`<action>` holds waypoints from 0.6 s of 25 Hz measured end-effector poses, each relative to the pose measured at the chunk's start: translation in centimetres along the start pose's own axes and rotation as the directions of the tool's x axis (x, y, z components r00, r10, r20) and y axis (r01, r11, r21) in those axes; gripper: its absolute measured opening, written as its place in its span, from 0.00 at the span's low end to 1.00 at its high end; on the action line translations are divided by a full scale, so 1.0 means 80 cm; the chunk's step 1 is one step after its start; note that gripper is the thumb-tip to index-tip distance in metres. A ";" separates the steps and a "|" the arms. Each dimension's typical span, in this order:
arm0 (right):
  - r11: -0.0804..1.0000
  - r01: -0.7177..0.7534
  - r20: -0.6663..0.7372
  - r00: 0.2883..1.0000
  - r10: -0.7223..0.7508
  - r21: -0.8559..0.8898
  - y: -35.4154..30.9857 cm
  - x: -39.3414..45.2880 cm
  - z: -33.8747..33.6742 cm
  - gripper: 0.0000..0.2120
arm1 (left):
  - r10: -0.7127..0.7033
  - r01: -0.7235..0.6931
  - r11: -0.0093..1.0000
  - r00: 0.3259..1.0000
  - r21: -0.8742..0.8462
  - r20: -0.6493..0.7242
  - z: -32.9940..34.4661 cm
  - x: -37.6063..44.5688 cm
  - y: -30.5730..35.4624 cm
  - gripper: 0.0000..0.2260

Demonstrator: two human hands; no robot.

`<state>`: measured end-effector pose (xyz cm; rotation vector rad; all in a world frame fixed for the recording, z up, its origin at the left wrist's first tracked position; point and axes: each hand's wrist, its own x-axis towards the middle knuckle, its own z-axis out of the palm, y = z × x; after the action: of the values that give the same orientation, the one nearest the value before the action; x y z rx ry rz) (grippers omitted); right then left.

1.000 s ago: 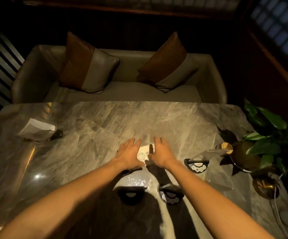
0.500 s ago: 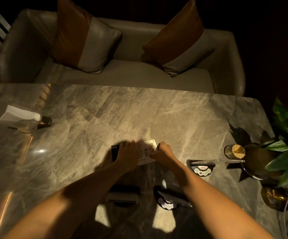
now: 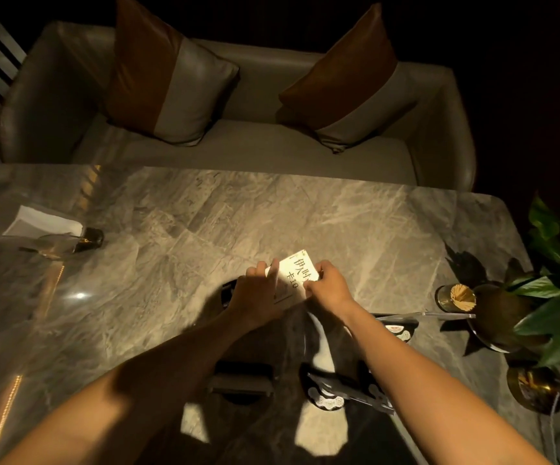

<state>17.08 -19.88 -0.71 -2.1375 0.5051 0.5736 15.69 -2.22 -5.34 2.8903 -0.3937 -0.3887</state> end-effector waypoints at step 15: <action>0.871 0.432 0.056 0.900 -0.431 -0.233 -0.038 -0.092 -0.061 0.09 | -0.020 0.042 0.844 0.999 -0.534 0.047 -0.104 -0.052 0.005 0.14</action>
<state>13.84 -21.05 7.96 -2.3796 -0.0604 0.3938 14.07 -0.09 3.59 2.3432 -0.1990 -0.4741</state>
